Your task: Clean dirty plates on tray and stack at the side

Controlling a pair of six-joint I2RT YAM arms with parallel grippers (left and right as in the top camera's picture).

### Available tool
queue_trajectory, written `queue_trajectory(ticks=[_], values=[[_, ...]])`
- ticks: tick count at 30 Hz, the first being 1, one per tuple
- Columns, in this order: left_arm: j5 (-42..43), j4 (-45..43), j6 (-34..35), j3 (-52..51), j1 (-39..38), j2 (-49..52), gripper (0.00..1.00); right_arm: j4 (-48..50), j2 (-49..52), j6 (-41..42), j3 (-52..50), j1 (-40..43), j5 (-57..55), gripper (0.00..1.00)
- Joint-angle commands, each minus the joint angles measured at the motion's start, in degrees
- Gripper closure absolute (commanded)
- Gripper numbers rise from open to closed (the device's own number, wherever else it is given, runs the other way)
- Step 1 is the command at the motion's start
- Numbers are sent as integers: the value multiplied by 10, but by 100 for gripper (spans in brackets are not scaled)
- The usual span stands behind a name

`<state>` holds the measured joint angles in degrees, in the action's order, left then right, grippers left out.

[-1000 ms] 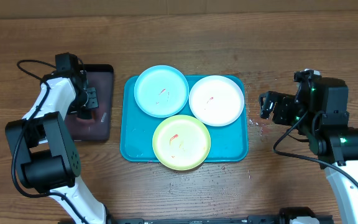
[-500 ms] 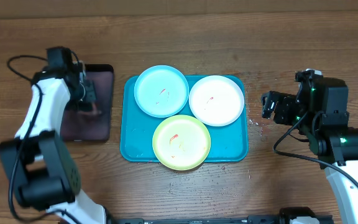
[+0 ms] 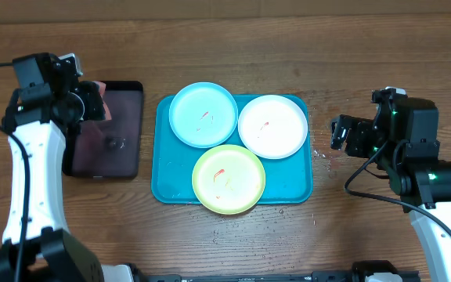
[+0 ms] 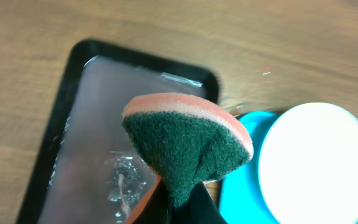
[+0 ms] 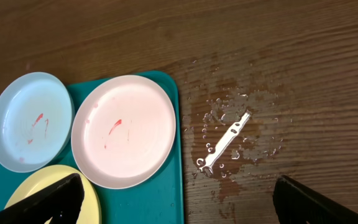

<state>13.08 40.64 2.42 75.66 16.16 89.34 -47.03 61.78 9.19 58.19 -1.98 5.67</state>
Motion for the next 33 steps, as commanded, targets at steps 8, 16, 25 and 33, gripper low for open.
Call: queue_trajectory(ticks=[8,16,25,33], values=[[137,-106,-18,-134,45,-102,96,2,-2,-3,15,-3,-5,1],[169,-169,-23,-184,77,-83,96,2,-2,-3,15,-3,-5,1],[199,-204,-20,-187,78,-3,96,2,-2,-3,15,-3,-5,1],[202,-210,-20,-187,79,13,96,2,-2,-3,15,-3,-5,1]])
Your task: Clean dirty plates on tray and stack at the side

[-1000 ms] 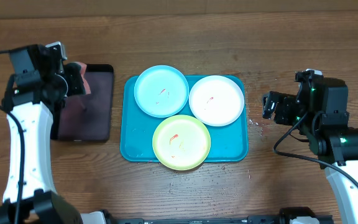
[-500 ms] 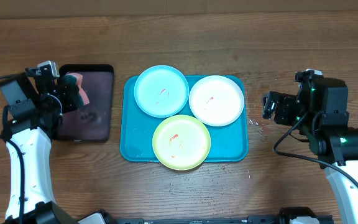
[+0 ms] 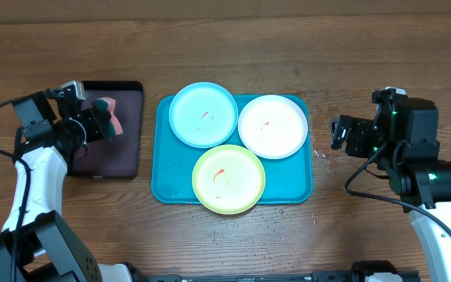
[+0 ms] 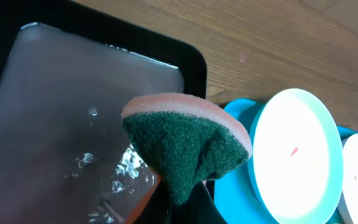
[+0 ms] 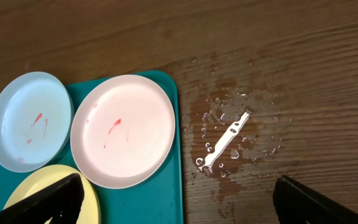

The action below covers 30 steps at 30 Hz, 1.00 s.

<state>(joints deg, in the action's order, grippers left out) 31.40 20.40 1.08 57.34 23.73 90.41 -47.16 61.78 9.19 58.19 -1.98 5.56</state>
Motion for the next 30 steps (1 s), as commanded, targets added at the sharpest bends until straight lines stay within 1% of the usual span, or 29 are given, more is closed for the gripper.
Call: queue_trajectory(ticks=[1,11,12,14,16,17,23,26,30], values=[[19,-8,-7,-4,3,2,96,3,-2,-3,15,-3,-4,1],[8,0,-7,-4,2,2,96,3,-2,-3,15,-3,-4,1],[-3,4,-7,-4,1,2,96,3,-2,-3,15,-3,-3,1],[-43,14,-7,-4,-7,2,96,3,-2,-2,15,-3,-3,2],[-118,25,0,-4,-24,2,96,3,-2,-2,15,-3,0,2],[-158,30,5,-4,-37,2,96,3,-2,-2,15,-3,4,2],[-316,40,17,-4,-131,2,96,3,5,-2,15,-3,17,2],[-376,51,27,-4,-171,2,96,3,11,-2,15,-3,21,3],[-410,74,46,-4,-194,2,96,3,13,-3,15,-3,21,3]])
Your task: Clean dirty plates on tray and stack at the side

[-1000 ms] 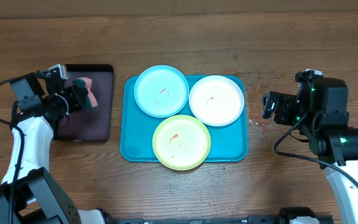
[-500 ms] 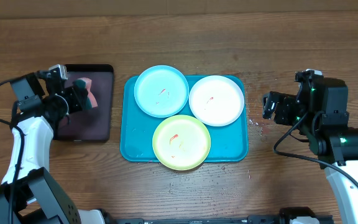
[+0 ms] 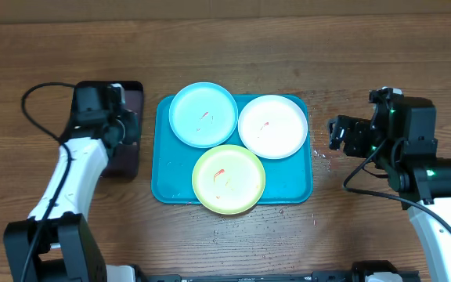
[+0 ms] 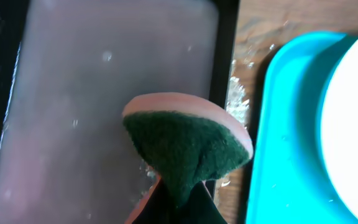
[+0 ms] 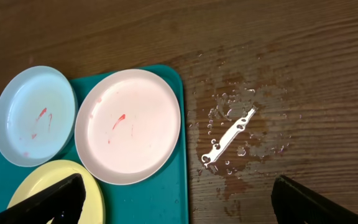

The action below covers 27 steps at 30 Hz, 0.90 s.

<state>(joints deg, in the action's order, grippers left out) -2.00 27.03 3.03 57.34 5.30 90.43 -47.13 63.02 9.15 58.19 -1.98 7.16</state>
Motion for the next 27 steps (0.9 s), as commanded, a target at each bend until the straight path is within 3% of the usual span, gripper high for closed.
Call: queue_trajectory(ticks=[1,18,27], values=[[-79,14,33,-4,-12,2,96,3,1,-2,15,-3,5,3],[-65,30,56,-51,-12,18,96,3,1,-2,15,-3,5,3],[-31,96,47,-51,-12,20,96,10,1,-2,15,-3,4,3]])
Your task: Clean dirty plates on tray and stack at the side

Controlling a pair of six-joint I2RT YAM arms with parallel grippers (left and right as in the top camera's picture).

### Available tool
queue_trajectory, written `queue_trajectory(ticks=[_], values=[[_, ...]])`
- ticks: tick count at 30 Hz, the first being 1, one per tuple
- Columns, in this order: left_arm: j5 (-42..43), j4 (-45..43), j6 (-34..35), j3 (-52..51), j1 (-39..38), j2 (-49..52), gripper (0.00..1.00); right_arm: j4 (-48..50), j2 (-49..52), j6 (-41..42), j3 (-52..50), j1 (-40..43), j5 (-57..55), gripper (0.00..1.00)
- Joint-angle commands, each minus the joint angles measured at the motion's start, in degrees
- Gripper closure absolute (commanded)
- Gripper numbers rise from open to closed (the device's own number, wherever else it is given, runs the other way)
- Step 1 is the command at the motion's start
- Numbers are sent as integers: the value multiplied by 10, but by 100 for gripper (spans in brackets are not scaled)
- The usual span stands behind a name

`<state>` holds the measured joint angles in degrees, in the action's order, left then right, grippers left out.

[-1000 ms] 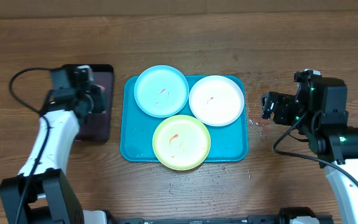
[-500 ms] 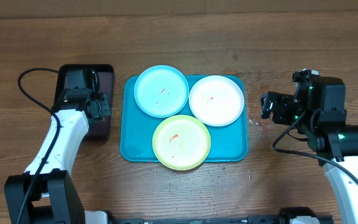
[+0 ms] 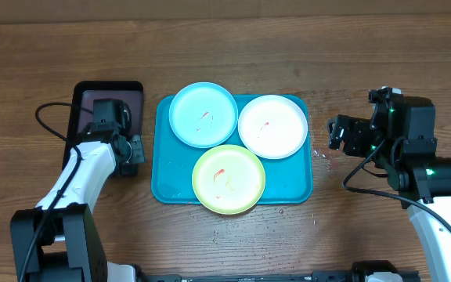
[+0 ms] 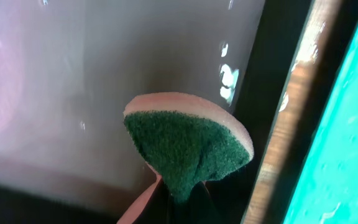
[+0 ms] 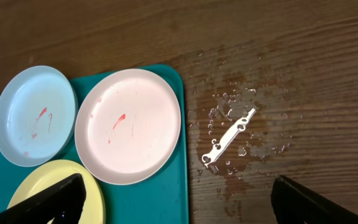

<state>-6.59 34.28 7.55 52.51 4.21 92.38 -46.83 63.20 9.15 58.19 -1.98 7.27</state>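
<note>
Three plates lie on the teal tray (image 3: 171, 185), each with red smears: a light blue plate (image 3: 203, 115), a white plate (image 3: 272, 127) and a yellow-green plate (image 3: 228, 178). My left gripper (image 3: 130, 149) is shut on a green-and-orange sponge (image 4: 188, 146), held low over the right edge of the black tray of water (image 3: 108, 100), near its front corner. To the right of the teal tray my right gripper (image 3: 339, 133) stands open with nothing between its fingers. The right wrist view shows the white plate (image 5: 128, 126) and the blue plate (image 5: 35, 116).
A puddle of water (image 5: 241, 124) lies on the wooden table just right of the teal tray. A narrow strip of wet wood (image 4: 284, 149) separates the black tray from the teal tray.
My left gripper, with the sponge in it, has moved nearer along the black tray's right edge and sits lower over it. The right arm and the plates have not moved.
First my left gripper held the sponge high at the black tray's far left. Then it was over the tray's far part, then at its right edge. Now it is low near the front right corner. The plates kept their smears and places.
</note>
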Motion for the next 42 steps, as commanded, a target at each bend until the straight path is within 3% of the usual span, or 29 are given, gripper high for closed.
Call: queue_trajectory(ticks=[1,12,22,31,42], values=[[13,31,2,-3,-2,0,96,9,-1,-2,15,-3,3,3],[17,69,2,19,-2,-19,96,15,3,-2,15,-3,3,3],[38,36,2,59,-2,-37,96,15,6,-2,15,-3,3,3],[-21,9,2,56,-2,-15,96,15,6,-2,15,-3,3,3],[77,-51,-14,56,-10,49,96,15,6,-2,15,-3,3,3]])
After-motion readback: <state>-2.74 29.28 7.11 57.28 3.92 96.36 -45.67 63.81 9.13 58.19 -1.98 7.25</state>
